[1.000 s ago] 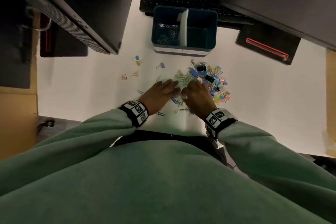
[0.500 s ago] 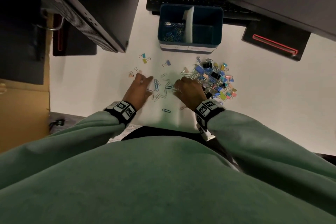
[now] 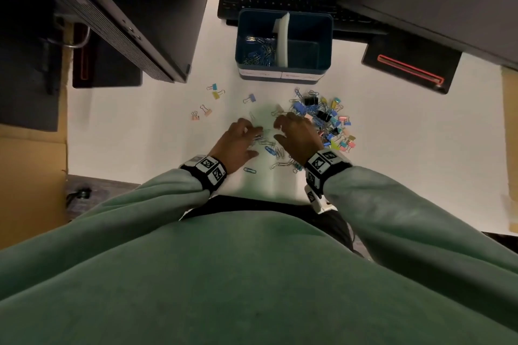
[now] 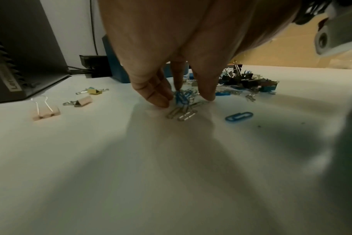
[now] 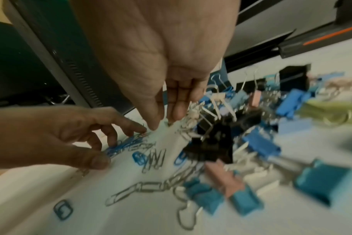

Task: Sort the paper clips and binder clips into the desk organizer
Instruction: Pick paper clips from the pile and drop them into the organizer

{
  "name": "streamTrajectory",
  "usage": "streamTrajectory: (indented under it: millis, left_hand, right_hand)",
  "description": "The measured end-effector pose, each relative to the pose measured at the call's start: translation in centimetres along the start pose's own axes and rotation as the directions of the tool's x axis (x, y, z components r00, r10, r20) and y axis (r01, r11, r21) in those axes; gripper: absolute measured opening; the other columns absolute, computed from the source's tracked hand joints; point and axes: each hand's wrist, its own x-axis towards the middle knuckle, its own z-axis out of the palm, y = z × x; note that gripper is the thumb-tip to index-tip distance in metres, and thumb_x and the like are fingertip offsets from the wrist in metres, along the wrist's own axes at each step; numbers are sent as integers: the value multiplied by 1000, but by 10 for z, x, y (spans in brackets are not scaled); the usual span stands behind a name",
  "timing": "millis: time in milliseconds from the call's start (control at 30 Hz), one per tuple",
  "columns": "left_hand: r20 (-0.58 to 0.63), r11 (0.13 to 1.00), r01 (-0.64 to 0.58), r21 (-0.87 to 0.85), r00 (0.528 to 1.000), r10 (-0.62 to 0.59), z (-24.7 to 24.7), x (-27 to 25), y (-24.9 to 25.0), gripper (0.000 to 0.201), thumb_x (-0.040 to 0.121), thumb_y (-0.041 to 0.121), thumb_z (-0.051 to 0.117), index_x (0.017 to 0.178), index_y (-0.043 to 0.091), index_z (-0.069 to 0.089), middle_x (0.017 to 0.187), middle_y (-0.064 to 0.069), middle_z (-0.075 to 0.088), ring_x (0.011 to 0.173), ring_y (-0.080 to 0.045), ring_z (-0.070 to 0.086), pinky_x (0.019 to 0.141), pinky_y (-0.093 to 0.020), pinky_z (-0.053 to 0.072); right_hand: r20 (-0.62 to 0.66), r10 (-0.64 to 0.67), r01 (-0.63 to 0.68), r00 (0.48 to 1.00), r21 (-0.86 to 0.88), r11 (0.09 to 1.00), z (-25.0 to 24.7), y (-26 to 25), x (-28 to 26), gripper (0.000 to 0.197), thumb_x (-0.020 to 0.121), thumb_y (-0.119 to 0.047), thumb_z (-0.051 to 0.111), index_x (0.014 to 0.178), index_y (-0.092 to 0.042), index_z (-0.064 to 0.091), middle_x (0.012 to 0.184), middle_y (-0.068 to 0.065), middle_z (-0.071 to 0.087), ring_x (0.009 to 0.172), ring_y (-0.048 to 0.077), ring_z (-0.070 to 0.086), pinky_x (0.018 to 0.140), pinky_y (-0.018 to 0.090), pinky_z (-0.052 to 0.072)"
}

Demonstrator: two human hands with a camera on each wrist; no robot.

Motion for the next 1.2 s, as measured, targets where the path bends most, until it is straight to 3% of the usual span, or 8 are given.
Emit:
streamTrajectory:
  millis: [167,267,333,533,733,933,1033,1200]
  left_hand:
    - [10,995,101,10,995,-101,-11,-14,-9,79,70,39,80,136,14,45,128,-11,42,112,-29,47,98,-41,44]
    - [55,981,185,58,981,-188,-14,-30,-20,99,59,47,85,138,12,37,130,-11,37,114,-27,46,97,-38,45]
    - [89,981,184,64,978,-189,-9,-35,-18,91,62,43,85,133,10,39,128,-12,36,112,-28,47,95,-40,47]
    - [32,960,256,-112,967,-254,-8,-2,2,44,79,11,72,117,4,51,118,-14,42,94,-29,55,86,-41,49]
    - [49,960,272,-68,962,-269,-9,1,2,71,69,28,81,128,11,44,123,-10,40,106,-26,49,85,-38,49]
    - [4,974,217,-68,976,-217,-5,10,13,15,85,7,62,99,2,58,101,-17,53,86,-35,57,75,-40,47]
    - [10,969,242,-38,970,-242,-10,10,10,14,84,4,56,98,2,60,100,-17,55,85,-35,58,75,-36,45]
    - [48,962,251,-111,968,-247,-20,9,7,17,76,3,63,93,4,65,94,-16,59,83,-33,60,77,-37,50]
  right_hand:
    - [-50,-88,86,995,-46,995,-6,6,-1,25,83,-13,68,107,-13,63,112,9,63,100,29,60,89,40,48]
    - [141,-258,280,956,-169,945,-8,12,-22,41,73,-32,80,106,-18,59,106,5,62,99,24,58,91,38,44]
    - [266,-261,323,928,-226,919,-4,11,-28,42,75,-35,77,108,-18,58,105,5,60,100,25,55,91,39,41]
    - [151,-218,246,964,-194,950,1,-18,2,21,86,-24,66,102,-11,60,98,9,64,93,30,59,86,38,39]
    - [71,-236,246,969,-212,946,-19,-13,12,43,75,-24,78,111,-10,60,110,12,60,102,32,56,90,42,42]
    - [186,-224,266,957,-243,933,3,-31,13,33,69,-7,81,94,-6,60,91,13,60,76,30,63,61,34,47]
    - [188,-188,226,964,-209,951,7,-31,13,14,87,-6,61,100,-4,57,99,14,59,84,32,62,62,33,36]
    - [176,-89,85,980,33,996,2,-14,11,12,87,-7,56,98,-5,61,97,13,63,88,30,61,69,29,42]
